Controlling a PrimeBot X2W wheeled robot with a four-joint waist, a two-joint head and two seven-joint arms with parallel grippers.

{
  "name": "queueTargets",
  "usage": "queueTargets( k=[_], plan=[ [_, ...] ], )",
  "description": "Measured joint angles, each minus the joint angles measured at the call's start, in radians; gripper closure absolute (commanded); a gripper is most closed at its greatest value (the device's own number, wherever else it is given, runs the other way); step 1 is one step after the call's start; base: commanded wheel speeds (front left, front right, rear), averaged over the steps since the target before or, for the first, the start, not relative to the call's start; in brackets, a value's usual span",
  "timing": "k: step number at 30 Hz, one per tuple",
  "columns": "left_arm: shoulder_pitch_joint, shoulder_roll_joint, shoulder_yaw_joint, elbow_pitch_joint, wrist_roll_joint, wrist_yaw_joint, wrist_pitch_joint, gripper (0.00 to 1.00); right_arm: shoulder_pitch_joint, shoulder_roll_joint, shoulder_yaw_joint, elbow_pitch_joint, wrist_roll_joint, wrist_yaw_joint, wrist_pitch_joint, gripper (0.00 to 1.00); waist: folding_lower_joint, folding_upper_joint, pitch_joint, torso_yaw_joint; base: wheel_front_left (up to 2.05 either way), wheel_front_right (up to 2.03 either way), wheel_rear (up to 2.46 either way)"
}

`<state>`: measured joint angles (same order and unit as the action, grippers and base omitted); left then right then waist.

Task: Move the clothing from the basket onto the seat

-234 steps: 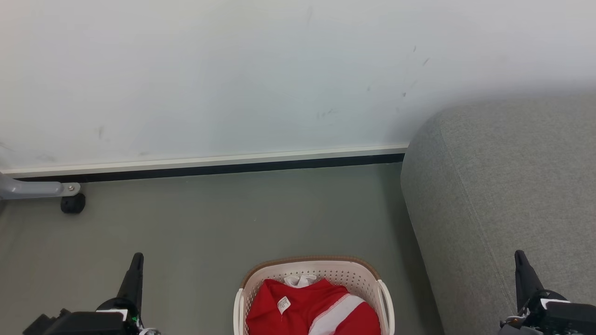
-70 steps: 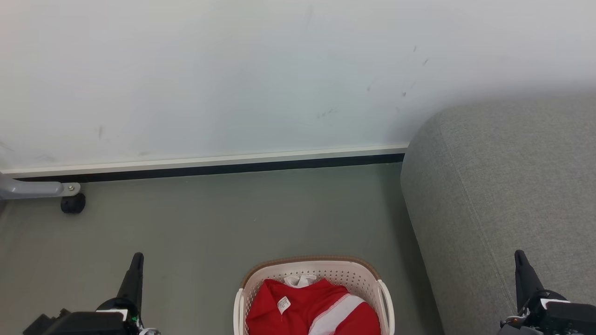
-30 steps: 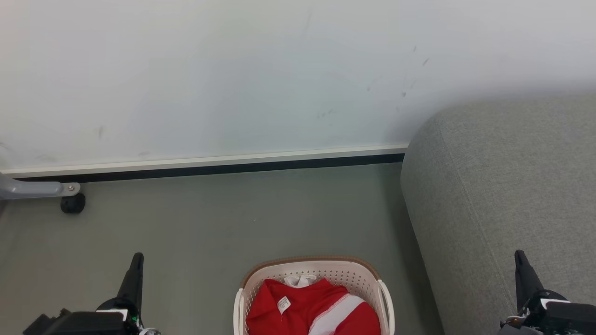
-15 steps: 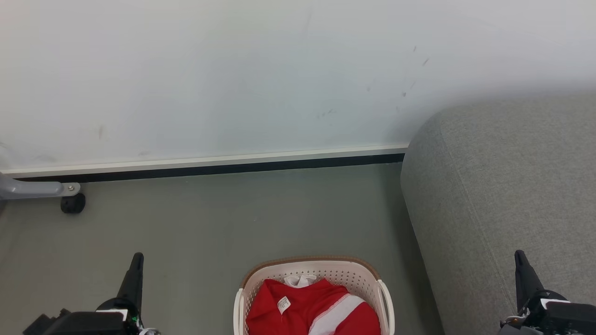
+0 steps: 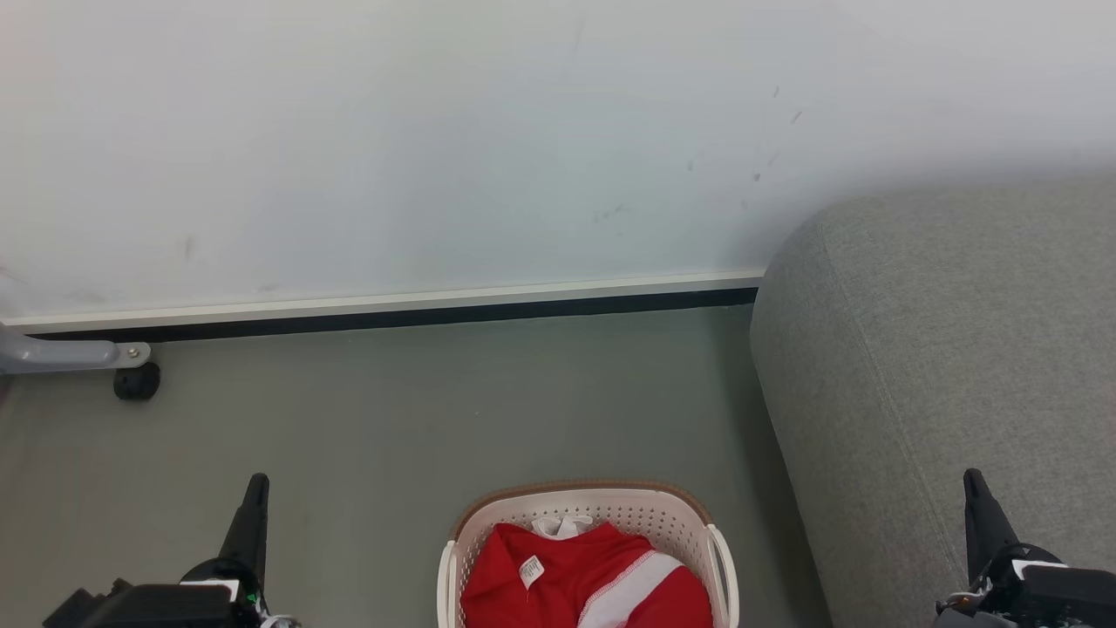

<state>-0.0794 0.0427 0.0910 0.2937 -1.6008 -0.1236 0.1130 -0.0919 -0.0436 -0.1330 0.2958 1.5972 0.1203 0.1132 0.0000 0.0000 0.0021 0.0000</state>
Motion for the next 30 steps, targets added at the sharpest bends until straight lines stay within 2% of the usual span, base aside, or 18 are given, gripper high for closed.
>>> queueTargets(
  k=[30],
  plan=[
    [0.0, 0.0, 0.0, 0.0, 0.0, 0.0, 0.0, 1.0, 0.0, 0.0, 0.0, 0.0, 0.0, 0.0, 0.0, 1.0, 0.0, 0.0, 0.0, 0.0, 0.0, 0.0, 0.0]
  ],
)
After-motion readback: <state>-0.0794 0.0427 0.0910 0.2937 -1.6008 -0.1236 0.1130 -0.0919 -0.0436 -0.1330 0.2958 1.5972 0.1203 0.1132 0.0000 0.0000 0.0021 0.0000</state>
